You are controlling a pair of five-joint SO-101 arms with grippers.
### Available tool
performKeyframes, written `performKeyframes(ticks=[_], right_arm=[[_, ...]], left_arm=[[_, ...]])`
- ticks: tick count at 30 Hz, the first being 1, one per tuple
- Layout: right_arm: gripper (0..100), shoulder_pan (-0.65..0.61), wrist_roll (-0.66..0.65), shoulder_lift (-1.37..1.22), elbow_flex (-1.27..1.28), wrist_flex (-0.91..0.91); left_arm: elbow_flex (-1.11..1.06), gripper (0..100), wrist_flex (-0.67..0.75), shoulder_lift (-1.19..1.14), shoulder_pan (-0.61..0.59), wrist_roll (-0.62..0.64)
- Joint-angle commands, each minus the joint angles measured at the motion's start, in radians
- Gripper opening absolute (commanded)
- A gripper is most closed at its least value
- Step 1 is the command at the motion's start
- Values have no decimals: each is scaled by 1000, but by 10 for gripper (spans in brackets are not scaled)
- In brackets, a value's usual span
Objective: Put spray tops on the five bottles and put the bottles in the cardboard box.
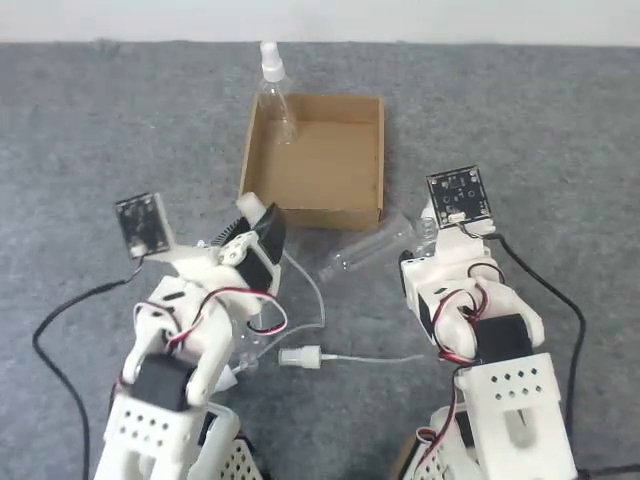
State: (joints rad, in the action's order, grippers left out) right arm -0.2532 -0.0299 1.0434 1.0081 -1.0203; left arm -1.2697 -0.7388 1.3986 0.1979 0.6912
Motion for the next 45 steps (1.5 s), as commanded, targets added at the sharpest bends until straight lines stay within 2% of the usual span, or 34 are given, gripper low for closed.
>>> performKeyframes(ticks=[1, 5, 13, 20, 29, 34, 42, 45], right_arm=[[107, -36, 0, 36, -17, 24], [107, -56, 0, 36, -17, 19], [107, -56, 2, 45, -17, 18], [107, -58, -26, 260, 75, 24], [107, -122, -35, 427, 153, 16], [107, -159, -35, 498, 193, 16], [107, -165, -37, 661, 264, 18], [107, -165, -37, 719, 292, 22]], left_arm=[[-2, 11, 29, 104, -3, -6], [-31, 11, 44, 195, -3, -8], [-186, 11, 218, 354, -3, -9], [-237, 11, 221, 423, -3, -9], [-234, 11, 221, 423, -3, -6], [-162, 11, 221, 423, -3, -5], [-70, 11, 226, 423, -3, -5], [-44, 11, 276, 423, -3, -5]])
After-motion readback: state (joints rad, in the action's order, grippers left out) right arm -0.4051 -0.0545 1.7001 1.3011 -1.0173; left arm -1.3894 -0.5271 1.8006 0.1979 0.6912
